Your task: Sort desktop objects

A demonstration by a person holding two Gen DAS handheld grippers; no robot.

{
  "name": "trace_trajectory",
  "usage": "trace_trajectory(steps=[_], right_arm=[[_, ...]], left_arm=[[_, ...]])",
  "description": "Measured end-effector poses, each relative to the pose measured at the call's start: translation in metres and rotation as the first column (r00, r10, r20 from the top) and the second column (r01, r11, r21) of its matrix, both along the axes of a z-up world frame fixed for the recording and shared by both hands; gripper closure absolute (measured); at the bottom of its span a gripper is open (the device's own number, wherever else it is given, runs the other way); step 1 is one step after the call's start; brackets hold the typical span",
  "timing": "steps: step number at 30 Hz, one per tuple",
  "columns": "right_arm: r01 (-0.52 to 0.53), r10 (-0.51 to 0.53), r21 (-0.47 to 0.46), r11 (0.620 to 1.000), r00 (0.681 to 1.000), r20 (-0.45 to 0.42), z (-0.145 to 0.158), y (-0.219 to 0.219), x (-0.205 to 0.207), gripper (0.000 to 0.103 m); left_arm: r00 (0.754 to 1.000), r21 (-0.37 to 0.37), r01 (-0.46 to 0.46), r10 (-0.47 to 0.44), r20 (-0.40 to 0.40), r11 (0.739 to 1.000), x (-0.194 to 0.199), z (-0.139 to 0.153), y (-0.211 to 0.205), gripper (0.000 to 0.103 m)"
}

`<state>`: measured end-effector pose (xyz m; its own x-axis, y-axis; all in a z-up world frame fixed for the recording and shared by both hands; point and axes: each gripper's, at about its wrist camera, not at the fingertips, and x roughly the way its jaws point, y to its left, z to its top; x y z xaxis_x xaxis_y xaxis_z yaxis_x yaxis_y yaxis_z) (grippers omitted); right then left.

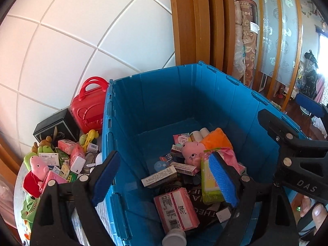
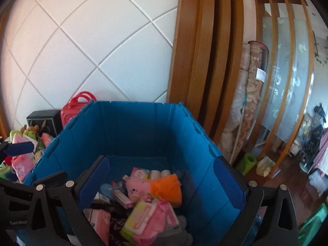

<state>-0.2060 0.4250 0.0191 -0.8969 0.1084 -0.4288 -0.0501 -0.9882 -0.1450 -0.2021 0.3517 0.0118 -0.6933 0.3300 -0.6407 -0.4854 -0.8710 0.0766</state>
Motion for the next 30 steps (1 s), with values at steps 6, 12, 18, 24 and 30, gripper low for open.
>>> trace_trajectory(steps=[6, 12, 18, 24, 30], right_arm=[[0.003, -0.003, -0.007, 1.0, 1.0, -0.015, 0.008, -0.004, 0.025, 0.0], [0.003, -0.003, 0.001, 1.0, 0.999, -0.049, 0.018, -0.024, 0.067, 0.0], [-0.011, 0.012, 0.014, 1.0, 0.999, -0.049, 0.017, -0.064, 0.112, 0.0], [-0.034, 0.035, 0.016, 0.999, 0.999, -0.038, 0.009, -0.106, 0.148, 0.0], [-0.037, 0.037, 0.009, 0.999, 0.999, -0.029, 0.009, -0.128, 0.173, 0.0]], left_arm=[[1.0, 0.029, 0.007, -0.006, -0.023, 1.0, 0.019, 0.006, -0.022, 0.015], [0.999, 0.113, 0.02, -0.015, -0.046, 0.993, 0.046, 0.017, -0.071, 0.015], [0.99, 0.161, -0.031, 0.052, -0.129, 0.987, 0.081, 0.025, -0.131, 0.014], [0.98, 0.256, 0.005, 0.047, -0.195, 0.967, 0.11, 0.035, -0.184, 0.0], [0.988, 0.222, -0.021, 0.055, -0.145, 0.975, 0.114, 0.03, -0.203, 0.0]])
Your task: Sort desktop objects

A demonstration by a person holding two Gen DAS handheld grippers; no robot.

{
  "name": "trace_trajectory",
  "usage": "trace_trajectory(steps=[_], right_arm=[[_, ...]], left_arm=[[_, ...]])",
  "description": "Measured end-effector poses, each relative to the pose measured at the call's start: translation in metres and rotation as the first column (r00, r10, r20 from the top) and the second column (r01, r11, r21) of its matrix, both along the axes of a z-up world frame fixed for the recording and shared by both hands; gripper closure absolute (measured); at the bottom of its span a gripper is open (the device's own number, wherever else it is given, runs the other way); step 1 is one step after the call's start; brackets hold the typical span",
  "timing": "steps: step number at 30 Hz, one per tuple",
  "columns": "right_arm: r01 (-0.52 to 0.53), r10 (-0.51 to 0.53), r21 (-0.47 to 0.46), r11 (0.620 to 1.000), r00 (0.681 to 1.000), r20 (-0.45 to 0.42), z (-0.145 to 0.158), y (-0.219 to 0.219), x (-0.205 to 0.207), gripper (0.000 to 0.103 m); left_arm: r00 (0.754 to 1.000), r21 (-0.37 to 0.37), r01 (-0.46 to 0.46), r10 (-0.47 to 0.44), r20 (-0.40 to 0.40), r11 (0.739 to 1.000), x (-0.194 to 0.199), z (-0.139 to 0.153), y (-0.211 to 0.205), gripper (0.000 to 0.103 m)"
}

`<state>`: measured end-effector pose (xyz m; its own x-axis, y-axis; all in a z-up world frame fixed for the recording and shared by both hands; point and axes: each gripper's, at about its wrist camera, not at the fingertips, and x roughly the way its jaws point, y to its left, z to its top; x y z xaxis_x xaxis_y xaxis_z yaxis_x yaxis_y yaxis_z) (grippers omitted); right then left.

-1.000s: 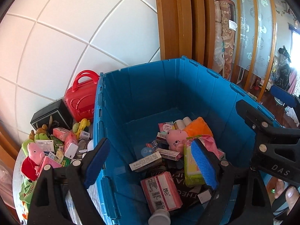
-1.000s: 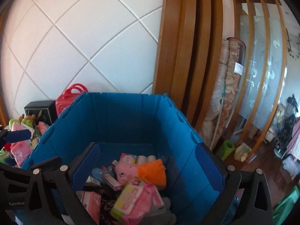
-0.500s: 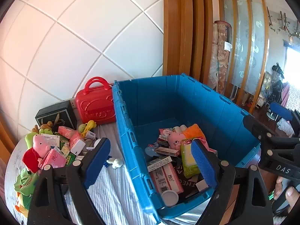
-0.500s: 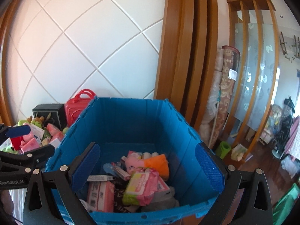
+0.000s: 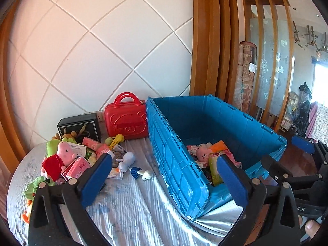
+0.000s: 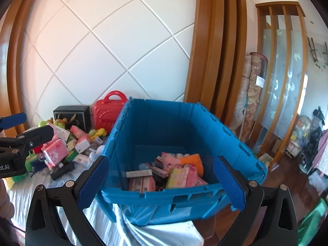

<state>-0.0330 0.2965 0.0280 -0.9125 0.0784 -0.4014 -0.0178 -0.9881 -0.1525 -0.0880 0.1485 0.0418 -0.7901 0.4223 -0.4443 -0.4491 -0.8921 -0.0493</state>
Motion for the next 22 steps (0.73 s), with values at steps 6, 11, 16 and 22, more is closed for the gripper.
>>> trace_trajectory(steps=[6, 11, 16, 22], right_arm=[[0.005, -0.005, -0.011, 1.0, 1.0, 0.005, 0.0, -0.01, 0.019, 0.0], [0.01, -0.009, -0.027, 1.0, 1.0, 0.019, -0.003, -0.011, 0.027, 0.0], [0.007, -0.006, -0.035, 0.999, 1.0, 0.029, -0.005, -0.014, 0.03, 0.0], [-0.007, 0.009, -0.046, 0.999, 0.999, 0.042, -0.009, -0.019, 0.028, 0.0]], left_arm=[[0.998, -0.022, -0.036, 0.037, 0.05, 0.999, 0.004, -0.006, -0.021, 0.0], [0.995, -0.055, -0.058, 0.062, 0.074, 0.997, 0.006, -0.011, -0.026, 0.0], [0.994, -0.085, -0.071, 0.077, 0.079, 0.994, 0.009, -0.016, -0.027, 0.0], [0.987, -0.117, -0.126, 0.136, 0.081, 0.985, 0.009, -0.021, -0.033, 0.0]])
